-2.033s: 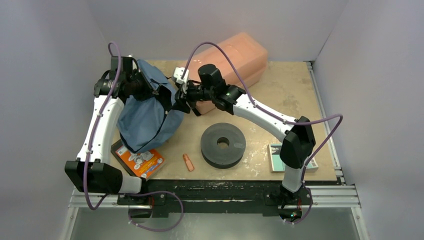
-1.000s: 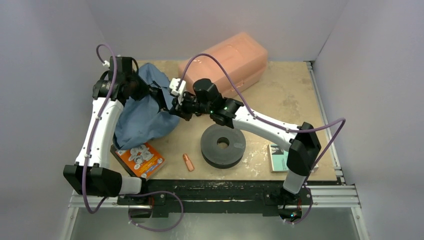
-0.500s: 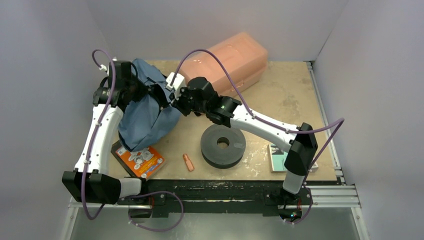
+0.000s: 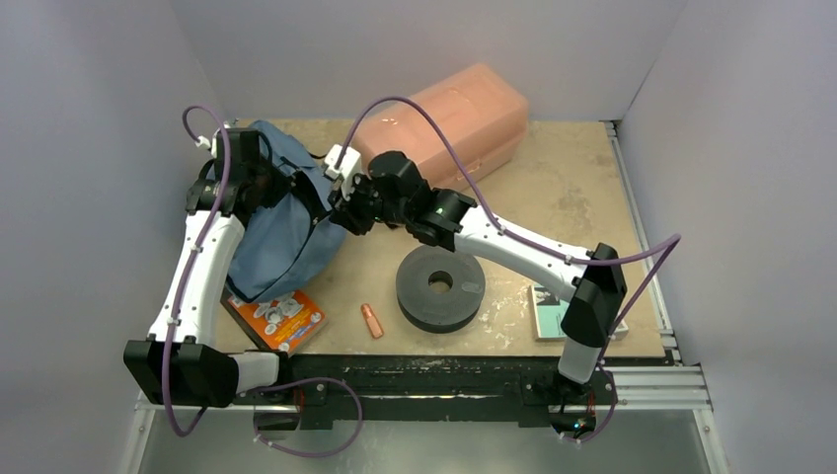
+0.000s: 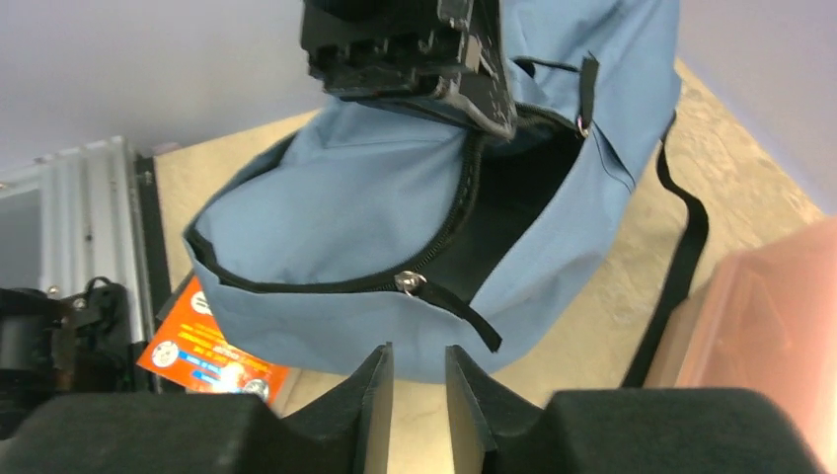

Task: Pack the student bag
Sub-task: Unzip the student bag at the center of the board.

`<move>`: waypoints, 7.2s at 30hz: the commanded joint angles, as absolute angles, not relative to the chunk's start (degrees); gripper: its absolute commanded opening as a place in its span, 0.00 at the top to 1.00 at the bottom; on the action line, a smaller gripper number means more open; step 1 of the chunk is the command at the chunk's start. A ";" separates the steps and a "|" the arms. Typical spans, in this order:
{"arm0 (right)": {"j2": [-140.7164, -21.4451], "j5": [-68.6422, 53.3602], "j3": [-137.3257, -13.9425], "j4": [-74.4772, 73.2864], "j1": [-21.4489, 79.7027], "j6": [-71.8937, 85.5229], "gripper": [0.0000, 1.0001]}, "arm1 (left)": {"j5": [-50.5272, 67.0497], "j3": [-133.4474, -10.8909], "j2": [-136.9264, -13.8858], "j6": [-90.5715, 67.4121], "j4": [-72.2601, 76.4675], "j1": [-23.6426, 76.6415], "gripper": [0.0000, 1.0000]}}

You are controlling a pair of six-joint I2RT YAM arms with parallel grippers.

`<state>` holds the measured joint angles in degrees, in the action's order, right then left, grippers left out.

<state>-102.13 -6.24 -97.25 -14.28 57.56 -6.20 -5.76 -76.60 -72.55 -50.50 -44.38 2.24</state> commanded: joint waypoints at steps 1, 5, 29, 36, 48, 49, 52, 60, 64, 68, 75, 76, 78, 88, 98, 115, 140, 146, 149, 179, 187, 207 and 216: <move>-100.76 -15.99 -97.78 -7.57 53.45 9.80 0.61 | -4.79 -78.93 -71.05 -50.84 -40.24 1.85 1.00; -101.35 -20.85 -94.44 -4.71 48.89 29.60 0.44 | -3.98 -78.93 -70.64 -50.85 -40.42 1.87 1.00; -107.40 -37.04 -87.46 13.40 44.44 28.97 0.47 | -0.51 -78.84 -70.20 -51.88 -40.61 1.85 1.00; -109.62 -37.18 -88.46 12.56 44.43 26.91 0.47 | -0.35 -78.66 -70.34 -51.87 -40.53 1.85 1.00; -108.34 -39.17 -85.87 16.61 45.00 28.21 0.56 | -0.27 -78.49 -70.78 -52.08 -40.29 1.85 1.00; -108.51 -39.26 -86.12 16.53 45.00 28.29 0.58 | -0.26 -78.49 -70.76 -52.08 -40.34 1.85 1.00; -108.70 -39.38 -86.74 16.43 45.04 28.30 0.61 | -0.31 -78.36 -70.68 -51.96 -40.46 1.85 1.00; -108.50 -38.86 -87.83 16.30 45.52 28.18 0.56 | -0.28 -78.22 -70.75 -51.97 -40.30 1.85 1.00; -108.97 -38.28 -88.90 14.61 45.62 27.17 0.59 | -0.26 -78.09 -70.68 -51.91 -40.43 1.87 1.00; -108.09 -36.33 -88.95 13.71 45.62 26.42 0.57 | -0.57 -77.96 -70.69 -51.75 -40.51 1.85 1.00; -108.25 -35.22 -90.11 11.40 45.64 25.80 0.64 | -0.26 -77.79 -70.94 -52.02 -40.21 1.89 1.00; -108.21 -35.12 -89.94 11.65 45.68 25.88 0.64 | -0.26 -77.77 -70.93 -52.03 -40.20 1.85 1.00; -107.96 -35.11 -89.43 12.47 45.68 26.01 0.63 | -0.26 -77.71 -70.94 -52.01 -40.25 1.85 1.00; -108.52 -35.41 -91.82 11.38 45.80 25.28 0.63 | -0.26 -77.52 -71.08 -52.03 -40.16 1.85 1.00; -109.60 -37.23 -92.95 9.35 46.99 24.74 1.00 | -0.26 -78.19 -71.32 -52.46 -40.07 1.89 1.00; -108.25 -38.82 -94.15 12.92 47.20 29.51 1.00 | 6.78 -71.99 -70.12 -39.63 -47.23 1.98 0.41; -106.25 -40.28 -94.18 8.20 48.10 19.93 1.00 | 0.70 -85.94 -88.93 -37.36 -41.53 6.79 0.98; -101.50 -34.83 -87.89 6.64 55.71 10.79 1.00 | -10.30 -90.63 -87.76 -46.05 -36.80 6.15 1.00; -99.73 -32.99 -84.31 7.33 60.25 8.33 1.00 | -14.61 -92.41 -87.51 -49.59 -35.77 5.98 1.00; -95.14 -7.47 -108.72 -4.12 54.30 -1.13 1.00 | -8.67 -118.02 -84.75 -86.11 -49.83 -6.30 1.00; -99.93 -6.36 -123.40 -8.52 53.97 -6.74 1.00 | -3.11 -107.00 -78.39 -85.53 -42.30 -6.95 1.00; -104.55 -11.78 -121.55 -6.25 53.44 -10.96 1.00 | 15.96 -95.84 -67.72 -53.02 -45.87 -5.41 0.06; -103.48 -12.04 -120.15 -6.84 53.44 -11.34 1.00 | 20.13 -109.90 -82.12 -43.92 -42.10 3.91 0.03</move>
<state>-106.21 -10.59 -120.49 -8.99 53.30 -10.44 14.59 -103.35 -76.29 -50.11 -44.91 1.52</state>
